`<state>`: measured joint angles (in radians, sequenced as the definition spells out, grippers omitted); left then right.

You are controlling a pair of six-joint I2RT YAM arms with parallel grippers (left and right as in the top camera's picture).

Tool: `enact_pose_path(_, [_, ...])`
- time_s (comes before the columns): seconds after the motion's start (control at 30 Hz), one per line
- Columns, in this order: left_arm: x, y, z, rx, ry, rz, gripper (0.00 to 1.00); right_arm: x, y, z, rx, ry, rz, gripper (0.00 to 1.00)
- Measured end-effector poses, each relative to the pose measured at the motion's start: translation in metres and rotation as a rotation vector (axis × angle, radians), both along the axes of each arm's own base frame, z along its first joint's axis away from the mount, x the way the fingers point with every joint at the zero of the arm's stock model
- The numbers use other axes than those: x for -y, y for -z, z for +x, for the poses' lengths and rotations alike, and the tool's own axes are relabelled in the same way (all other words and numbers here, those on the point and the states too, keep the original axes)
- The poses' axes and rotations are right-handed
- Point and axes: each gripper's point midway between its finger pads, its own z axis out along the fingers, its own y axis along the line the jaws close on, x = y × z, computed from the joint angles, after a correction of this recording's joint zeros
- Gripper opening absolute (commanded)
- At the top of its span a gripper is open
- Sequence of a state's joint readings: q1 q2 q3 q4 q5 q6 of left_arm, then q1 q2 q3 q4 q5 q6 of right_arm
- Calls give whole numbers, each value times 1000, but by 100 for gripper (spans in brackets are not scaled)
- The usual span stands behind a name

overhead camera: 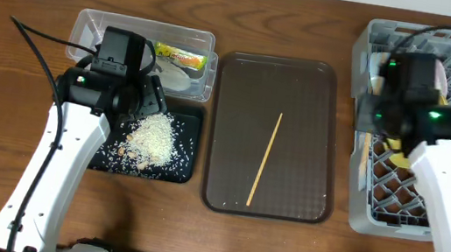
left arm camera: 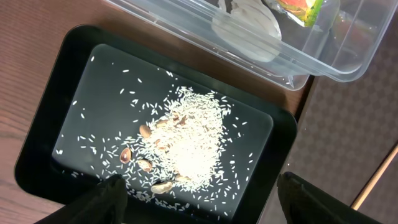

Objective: Sort waste into correct bins and load items into the dishwasher rack
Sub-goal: 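Reach the right gripper to the brown tray and grasp the chopsticks, then carry the chopsticks right and insert them into the rack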

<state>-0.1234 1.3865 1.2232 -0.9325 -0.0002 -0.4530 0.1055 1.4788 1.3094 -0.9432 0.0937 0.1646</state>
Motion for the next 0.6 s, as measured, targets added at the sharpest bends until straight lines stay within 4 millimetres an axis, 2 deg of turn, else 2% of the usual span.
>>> enact_pose_path(0.17, [0,0,0,1,0,0,80,38,29,-9,-110,51,-47,1])
enact_pose_path(0.33, [0,0,0,0,0,0,80,53,63,-14,-208,66,-64,2])
enact_pose_path(0.37, [0,0,0,0,0,0,80,54,68,-14,-223,64,-64,8])
enact_pose_path(0.47, [0,0,0,0,0,0,80,54,78,-12,-243,53,-68,14])
enact_pose_path(0.57, [0,0,0,0,0,0,80,54,78,-8,-229,55,-67,32])
enact_pose_path(0.6, [0,0,0,-1,0,0,80,54,77,-7,-226,50,-68,33])
